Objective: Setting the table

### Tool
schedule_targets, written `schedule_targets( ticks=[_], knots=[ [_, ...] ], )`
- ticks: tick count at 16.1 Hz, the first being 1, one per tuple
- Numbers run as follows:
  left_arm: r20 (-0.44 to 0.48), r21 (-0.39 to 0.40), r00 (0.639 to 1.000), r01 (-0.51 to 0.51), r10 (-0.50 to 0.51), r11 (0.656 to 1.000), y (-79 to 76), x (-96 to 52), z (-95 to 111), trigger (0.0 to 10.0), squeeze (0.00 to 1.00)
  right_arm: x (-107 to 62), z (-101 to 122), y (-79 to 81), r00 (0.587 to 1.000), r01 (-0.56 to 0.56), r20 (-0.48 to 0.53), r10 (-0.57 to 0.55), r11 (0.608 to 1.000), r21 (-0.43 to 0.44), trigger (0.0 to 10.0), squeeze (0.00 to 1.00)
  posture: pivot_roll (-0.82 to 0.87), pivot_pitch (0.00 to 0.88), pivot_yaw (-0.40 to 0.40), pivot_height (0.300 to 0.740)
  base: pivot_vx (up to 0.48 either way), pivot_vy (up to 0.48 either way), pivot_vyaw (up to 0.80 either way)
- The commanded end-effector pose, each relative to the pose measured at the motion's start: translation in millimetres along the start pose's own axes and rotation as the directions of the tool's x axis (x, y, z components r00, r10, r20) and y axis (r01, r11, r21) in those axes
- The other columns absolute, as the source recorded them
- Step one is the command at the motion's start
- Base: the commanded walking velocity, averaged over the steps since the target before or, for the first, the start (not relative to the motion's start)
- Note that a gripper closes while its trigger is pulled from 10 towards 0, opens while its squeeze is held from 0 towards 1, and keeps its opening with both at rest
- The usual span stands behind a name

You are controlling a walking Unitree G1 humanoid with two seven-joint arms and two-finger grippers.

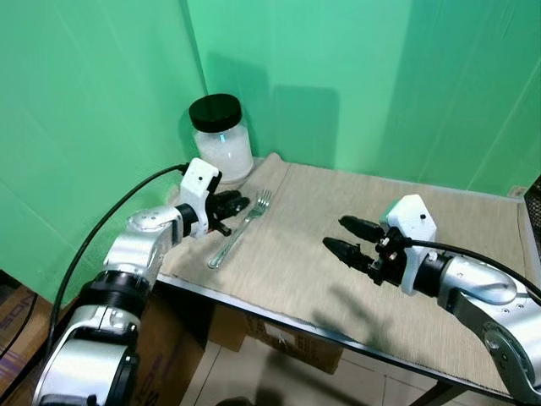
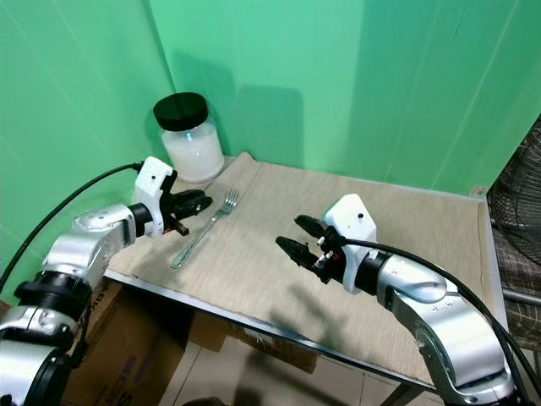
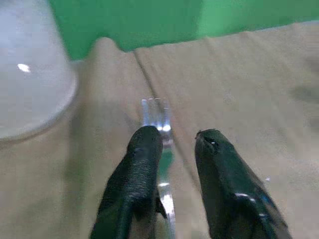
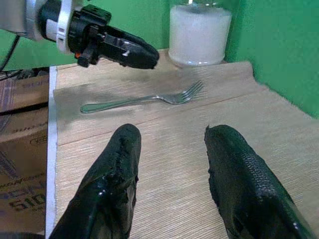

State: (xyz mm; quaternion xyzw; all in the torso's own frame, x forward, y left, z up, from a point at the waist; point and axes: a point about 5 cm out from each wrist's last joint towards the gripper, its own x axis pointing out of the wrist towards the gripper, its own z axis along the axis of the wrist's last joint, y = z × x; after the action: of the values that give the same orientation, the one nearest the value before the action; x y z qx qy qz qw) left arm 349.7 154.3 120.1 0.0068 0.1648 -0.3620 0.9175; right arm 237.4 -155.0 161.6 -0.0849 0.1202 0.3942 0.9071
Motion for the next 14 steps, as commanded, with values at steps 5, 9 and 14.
schedule_targets(
  ticks=[5, 9, 14],
  knots=[
    [-0.126, -0.036, 0.991, 0.051, -0.055, 0.998, 2.6, 8.7, 7.4, 10.0, 1.00, 1.8, 4.0, 5.5, 0.998, -0.058, -0.013, 0.058, 0.998, -0.011, 10.0, 0.00, 0.00, 0.000, 0.129, 0.740, 0.000, 0.000, 0.00],
    [-0.230, -0.001, 0.972, 0.044, -0.043, 0.999, 2.1, 19.7, 18.8, 10.0, 1.00, 3.8, 1.5, 9.0, 0.997, -0.071, -0.023, 0.071, 0.997, 0.001, 10.0, 0.00, 0.01, 0.000, 0.134, 0.740, 0.000, 0.000, 0.00],
    [-0.431, 0.067, 0.900, -0.037, 0.062, 0.997, 9.1, 19.1, 12.7, 10.0, 0.15, 1.4, -3.8, 14.3, 0.988, -0.133, -0.081, 0.133, 0.991, 0.001, 10.0, 0.00, 0.01, 0.000, 0.133, 0.740, 0.000, 0.000, 0.00]
  ],
)
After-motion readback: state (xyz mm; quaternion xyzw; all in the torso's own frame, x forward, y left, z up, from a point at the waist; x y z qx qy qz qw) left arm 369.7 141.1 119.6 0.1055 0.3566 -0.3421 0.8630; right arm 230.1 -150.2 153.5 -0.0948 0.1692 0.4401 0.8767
